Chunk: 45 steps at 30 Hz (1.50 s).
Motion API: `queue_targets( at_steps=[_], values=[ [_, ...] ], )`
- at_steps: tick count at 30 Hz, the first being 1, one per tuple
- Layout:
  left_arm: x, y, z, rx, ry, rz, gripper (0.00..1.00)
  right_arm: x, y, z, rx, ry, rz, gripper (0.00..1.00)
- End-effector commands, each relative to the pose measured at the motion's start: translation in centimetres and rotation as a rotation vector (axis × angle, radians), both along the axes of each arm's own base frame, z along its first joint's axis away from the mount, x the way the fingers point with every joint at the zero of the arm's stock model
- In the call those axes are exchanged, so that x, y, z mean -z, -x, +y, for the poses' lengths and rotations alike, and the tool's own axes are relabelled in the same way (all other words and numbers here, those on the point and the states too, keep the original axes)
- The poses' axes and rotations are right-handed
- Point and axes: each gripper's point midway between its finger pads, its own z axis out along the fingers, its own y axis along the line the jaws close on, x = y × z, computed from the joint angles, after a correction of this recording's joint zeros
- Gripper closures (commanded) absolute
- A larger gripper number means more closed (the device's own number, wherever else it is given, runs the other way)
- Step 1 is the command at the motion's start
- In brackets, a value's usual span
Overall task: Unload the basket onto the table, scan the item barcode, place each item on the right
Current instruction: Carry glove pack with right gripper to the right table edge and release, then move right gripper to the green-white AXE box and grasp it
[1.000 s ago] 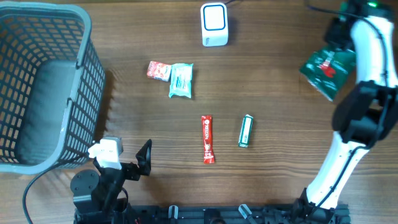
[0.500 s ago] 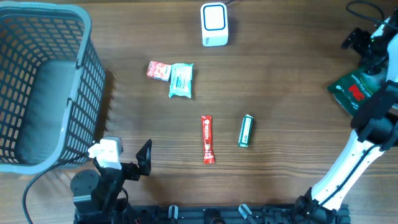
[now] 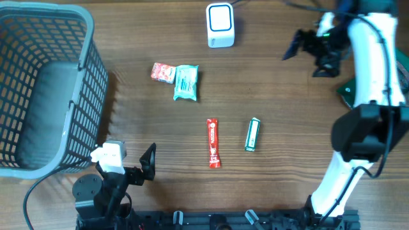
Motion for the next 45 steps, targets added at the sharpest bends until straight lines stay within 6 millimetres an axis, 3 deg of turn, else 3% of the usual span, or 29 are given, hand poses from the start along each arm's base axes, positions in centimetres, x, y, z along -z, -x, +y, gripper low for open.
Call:
queue_targets(
  at_steps=[1, 3, 6, 9, 15, 17, 18, 20, 22, 26, 32, 35, 37, 40, 45],
  values=[
    [0.1, 0.0, 0.0, 0.009, -0.011, -0.005, 0.00, 1.1, 1.4, 4.1, -0.098, 0.100, 0.041, 0.00],
    [0.1, 0.0, 0.0, 0.009, -0.011, -0.005, 0.00, 0.8, 2.3, 7.3, -0.169, 0.110, 0.031, 0.00],
    [0.1, 0.0, 0.0, 0.009, -0.011, -0.005, 0.00, -0.5, 3.7, 10.5, -0.267, 0.123, -0.015, 0.00],
    [0.1, 0.0, 0.0, 0.009, -0.011, -0.005, 0.00, -4.4, 6.6, 12.9, -0.356, 0.135, -0.123, 0.00],
    [0.1, 0.0, 0.0, 0.009, -0.011, -0.005, 0.00, -9.4, 14.1, 12.4, -0.400, 0.126, -0.250, 0.00],
    [0.1, 0.0, 0.0, 0.009, -0.011, -0.005, 0.00, -9.6, 16.3, 9.9, -0.312, 0.216, -0.281, 0.00],
    [0.1, 0.0, 0.0, 0.009, -0.011, -0.005, 0.00, -9.1, 16.6, 7.8, -0.193, 0.308, -0.311, 0.00],
    [0.1, 0.0, 0.0, 0.009, -0.011, -0.005, 0.00, -7.5, 16.3, 5.8, -0.022, 0.375, -0.362, 0.00],
    [0.1, 0.0, 0.0, 0.009, -0.011, -0.005, 0.00, -4.1, 15.1, 6.4, -0.031, 0.362, -0.408, 0.00],
    [0.1, 0.0, 0.0, 0.009, -0.011, -0.005, 0.00, 4.6, 12.3, 8.2, -0.139, 0.360, -0.441, 0.00],
    [0.1, 0.0, 0.0, 0.009, -0.011, -0.005, 0.00, 11.5, 10.9, 8.2, -0.090, 0.287, -0.246, 0.01],
    [0.1, 0.0, 0.0, 0.009, -0.011, -0.005, 0.00, 13.7, 11.1, 8.1, -0.075, 0.237, -0.158, 0.03],
    [0.1, 0.0, 0.0, 0.009, -0.011, -0.005, 0.00, 14.3, 11.5, 9.4, -0.115, 0.166, -0.126, 0.05],
    [0.1, 0.0, 0.0, 0.009, -0.011, -0.005, 0.00, 14.7, 11.7, 10.6, -0.138, 0.103, -0.109, 0.10],
    [0.1, 0.0, 0.0, 0.009, -0.011, -0.005, 0.00, 14.8, 11.5, 10.1, -0.133, 0.127, -0.118, 0.17]
  ],
)
